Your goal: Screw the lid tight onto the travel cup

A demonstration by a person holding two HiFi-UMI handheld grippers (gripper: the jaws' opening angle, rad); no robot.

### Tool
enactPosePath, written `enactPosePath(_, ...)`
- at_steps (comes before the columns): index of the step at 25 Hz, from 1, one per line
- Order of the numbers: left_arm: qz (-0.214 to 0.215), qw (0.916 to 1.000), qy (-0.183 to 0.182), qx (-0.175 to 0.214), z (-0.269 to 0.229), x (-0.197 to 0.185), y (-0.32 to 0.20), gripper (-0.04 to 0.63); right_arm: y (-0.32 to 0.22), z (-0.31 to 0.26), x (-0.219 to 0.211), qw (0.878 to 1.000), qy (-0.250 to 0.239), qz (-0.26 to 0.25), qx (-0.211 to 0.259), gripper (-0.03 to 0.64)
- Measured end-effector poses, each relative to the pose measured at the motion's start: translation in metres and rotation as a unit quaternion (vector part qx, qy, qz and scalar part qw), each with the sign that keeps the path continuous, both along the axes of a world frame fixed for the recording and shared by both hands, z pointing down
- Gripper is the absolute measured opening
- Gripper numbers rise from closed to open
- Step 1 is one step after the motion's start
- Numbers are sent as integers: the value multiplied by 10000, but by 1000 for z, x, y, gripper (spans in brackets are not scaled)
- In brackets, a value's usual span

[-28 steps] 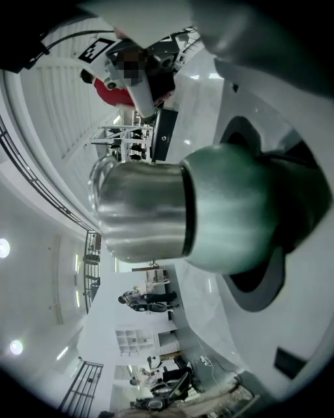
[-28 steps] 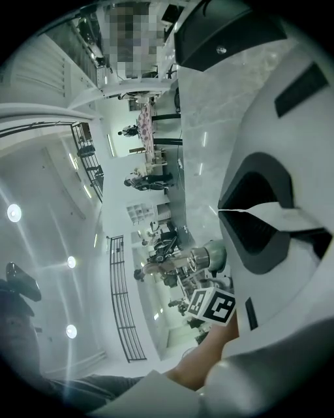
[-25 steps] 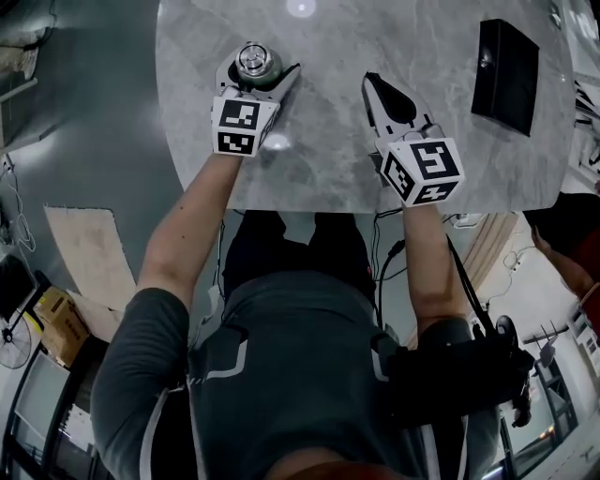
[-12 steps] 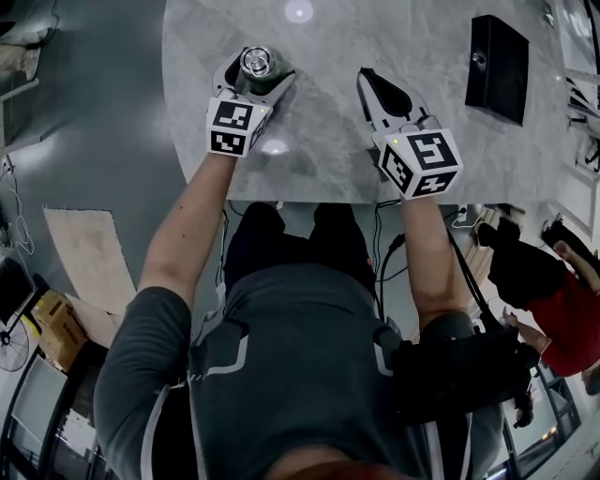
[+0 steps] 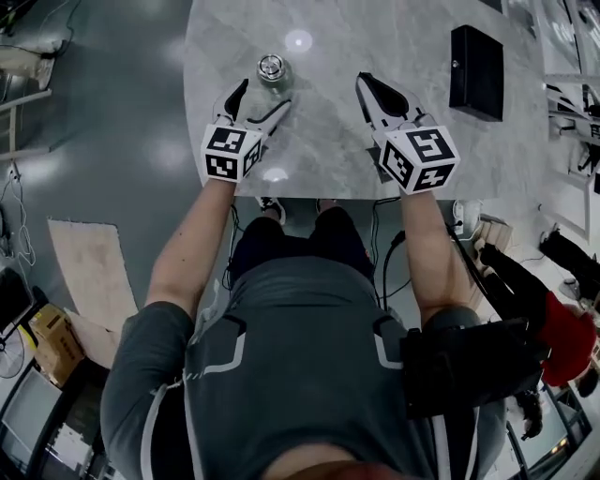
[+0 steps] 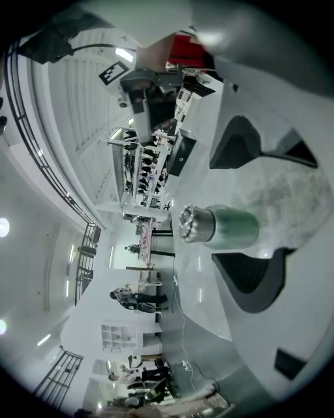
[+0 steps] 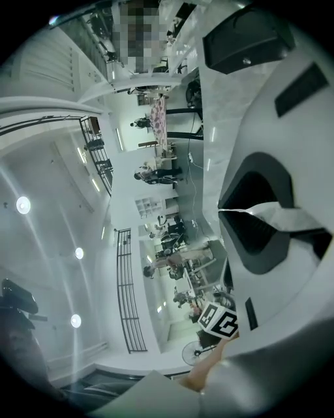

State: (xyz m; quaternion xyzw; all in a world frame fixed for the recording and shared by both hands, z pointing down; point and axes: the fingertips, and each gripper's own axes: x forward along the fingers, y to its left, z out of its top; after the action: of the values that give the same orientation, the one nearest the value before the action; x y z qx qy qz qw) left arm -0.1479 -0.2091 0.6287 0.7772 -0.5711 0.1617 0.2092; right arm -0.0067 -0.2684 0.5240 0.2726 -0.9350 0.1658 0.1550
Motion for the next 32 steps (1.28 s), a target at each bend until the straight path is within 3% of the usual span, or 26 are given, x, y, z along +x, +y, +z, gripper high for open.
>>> enactPosePath(13,-39,9950,395,918,-154,-16,48,389,34,-106,-2,9986,-346,4,396,34)
enactPosePath(18,-214,9877,543,1451,-214,-20,55,251,51,-149,-5,9971,-501,-20,567,34)
enactPosePath(22,-149,9858,538,1583,-249,-11,65,143,63,-171,-5,9961,-565,-157,662,34)
enactPosePath(26,-391,9811,580,1807,-281,-22,68,35,66,-190,1,9948,-551,-66,852,34)
enactPosePath(29,-631,9774,466,1963,-297,-36,67,11,64,-203,2,9935,-563,5,991,31)
enactPosePath(32,-523,9776,470,1986,-307,-36,67,9,62,-214,4,9924,-551,95,1093,28)
